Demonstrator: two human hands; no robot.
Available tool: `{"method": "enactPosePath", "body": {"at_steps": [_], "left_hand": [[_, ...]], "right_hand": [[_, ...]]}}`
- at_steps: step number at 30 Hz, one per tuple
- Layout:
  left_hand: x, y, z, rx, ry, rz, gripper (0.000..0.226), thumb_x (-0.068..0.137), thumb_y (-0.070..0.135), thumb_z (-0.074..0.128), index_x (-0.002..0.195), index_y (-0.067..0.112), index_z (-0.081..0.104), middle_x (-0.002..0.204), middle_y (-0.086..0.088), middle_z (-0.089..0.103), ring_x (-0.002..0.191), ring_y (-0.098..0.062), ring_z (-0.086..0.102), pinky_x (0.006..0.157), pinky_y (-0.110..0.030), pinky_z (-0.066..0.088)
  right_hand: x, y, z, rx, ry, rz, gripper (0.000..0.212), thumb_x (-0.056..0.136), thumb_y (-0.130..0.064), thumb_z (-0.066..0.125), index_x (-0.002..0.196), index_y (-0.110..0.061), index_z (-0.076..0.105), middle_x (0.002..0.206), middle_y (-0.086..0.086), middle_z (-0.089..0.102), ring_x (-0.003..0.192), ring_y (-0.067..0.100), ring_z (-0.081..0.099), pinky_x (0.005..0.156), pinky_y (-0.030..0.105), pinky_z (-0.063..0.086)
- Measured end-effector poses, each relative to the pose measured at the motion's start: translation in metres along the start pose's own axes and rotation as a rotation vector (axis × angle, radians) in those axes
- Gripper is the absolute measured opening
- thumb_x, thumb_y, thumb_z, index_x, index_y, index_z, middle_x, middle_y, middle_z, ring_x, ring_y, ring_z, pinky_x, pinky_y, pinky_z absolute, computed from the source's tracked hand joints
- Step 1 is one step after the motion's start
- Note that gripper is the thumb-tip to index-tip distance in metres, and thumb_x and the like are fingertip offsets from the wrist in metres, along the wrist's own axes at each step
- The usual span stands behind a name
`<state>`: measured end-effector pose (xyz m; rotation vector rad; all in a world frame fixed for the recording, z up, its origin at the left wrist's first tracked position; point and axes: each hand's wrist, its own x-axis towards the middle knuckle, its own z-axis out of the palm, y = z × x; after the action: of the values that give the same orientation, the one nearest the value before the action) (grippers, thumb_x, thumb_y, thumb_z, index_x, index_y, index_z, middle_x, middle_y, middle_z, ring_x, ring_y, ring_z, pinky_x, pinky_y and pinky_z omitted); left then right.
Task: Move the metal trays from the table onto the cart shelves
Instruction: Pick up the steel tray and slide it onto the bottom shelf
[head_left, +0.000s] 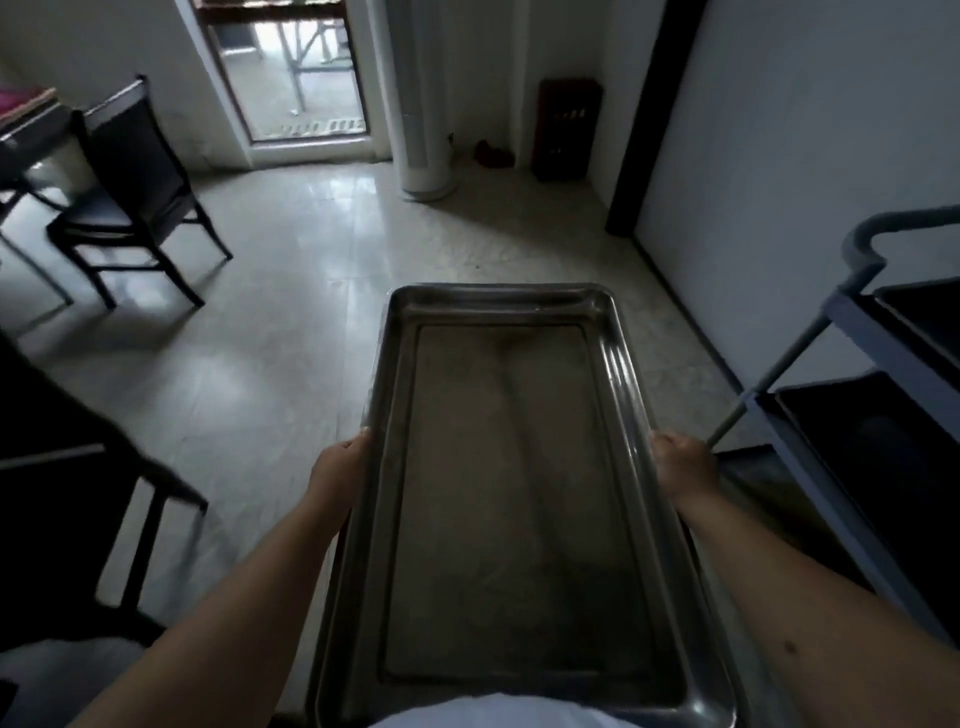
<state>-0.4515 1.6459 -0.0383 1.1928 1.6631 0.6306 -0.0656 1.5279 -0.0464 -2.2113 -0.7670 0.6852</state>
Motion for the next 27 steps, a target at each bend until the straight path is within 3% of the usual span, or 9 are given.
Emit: {"method": "enactPosePath", "body": {"at_steps": [5,7,13,15,19,23,25,27], "left_hand": [[0.06,0.048,0.028,0.074,-0.128,0.031,0.04,0.094,0.054,0.059,0.074,0.024,0.075,0.076,-0.006,0.074,0.076,-0.025,0.071,0.067,-0.034,0.055],[0.082,0.067,0.053,0.115,-0.185,0.052,0.041,0.093,0.056,0.058,0.069,0.027,0.074,0.074,-0.002,0.073,0.073,-0.021,0.069,0.066,-0.032,0.053],[0.151,0.133,0.139,0.228,-0.287,0.156,0.041,0.099,0.049,0.052,0.095,0.016,0.075,0.081,-0.005,0.071,0.08,-0.024,0.067,0.077,-0.034,0.05],[0.172,0.154,0.159,0.254,-0.289,0.168,0.038,0.099,0.049,0.053,0.087,0.019,0.072,0.075,0.0,0.068,0.073,-0.019,0.064,0.073,-0.033,0.047],[0.195,0.18,0.188,0.279,-0.307,0.167,0.039,0.096,0.05,0.056,0.07,0.023,0.066,0.069,0.004,0.066,0.068,-0.014,0.061,0.063,-0.03,0.044],[0.206,0.197,0.219,0.323,-0.4,0.158,0.041,0.096,0.05,0.057,0.078,0.016,0.072,0.076,-0.006,0.068,0.074,-0.025,0.064,0.074,-0.035,0.048],[0.209,0.21,0.237,0.38,-0.479,0.177,0.045,0.097,0.05,0.055,0.083,0.011,0.073,0.079,-0.01,0.07,0.076,-0.027,0.065,0.07,-0.034,0.049],[0.21,0.222,0.257,0.424,-0.553,0.21,0.047,0.098,0.052,0.053,0.08,0.013,0.072,0.08,-0.012,0.07,0.075,-0.026,0.065,0.064,-0.031,0.048]], "right_hand": [[0.017,-0.01,-0.012,0.067,0.11,0.109,0.034,0.092,-0.025,0.051,0.081,0.004,0.065,0.079,0.022,0.064,0.078,0.031,0.058,0.071,0.038,0.045],[0.026,-0.004,-0.021,0.099,0.14,0.162,0.033,0.093,-0.024,0.051,0.082,0.003,0.065,0.083,0.024,0.065,0.079,0.032,0.058,0.068,0.036,0.041],[0.076,0.014,-0.041,0.116,0.231,0.287,0.037,0.096,-0.027,0.048,0.087,0.004,0.064,0.082,0.02,0.062,0.071,0.027,0.054,0.058,0.03,0.031],[0.097,0.015,-0.045,0.13,0.258,0.292,0.036,0.096,-0.027,0.049,0.09,0.005,0.064,0.083,0.02,0.062,0.066,0.02,0.049,0.056,0.031,0.028],[0.126,0.011,-0.051,0.165,0.287,0.322,0.037,0.096,-0.025,0.05,0.094,0.009,0.063,0.09,0.026,0.063,0.081,0.034,0.053,0.063,0.032,0.028],[0.134,0.023,-0.059,0.19,0.324,0.396,0.037,0.095,-0.03,0.05,0.077,0.0,0.063,0.073,0.015,0.056,0.07,0.026,0.048,0.063,0.032,0.03],[0.13,0.039,-0.058,0.283,0.401,0.439,0.039,0.093,-0.028,0.052,0.06,-0.007,0.05,0.06,0.009,0.049,0.066,0.024,0.046,0.062,0.034,0.032],[0.121,0.055,-0.055,0.356,0.479,0.499,0.042,0.092,-0.026,0.053,0.054,-0.012,0.04,0.054,0.004,0.041,0.062,0.022,0.041,0.058,0.033,0.03]]}}
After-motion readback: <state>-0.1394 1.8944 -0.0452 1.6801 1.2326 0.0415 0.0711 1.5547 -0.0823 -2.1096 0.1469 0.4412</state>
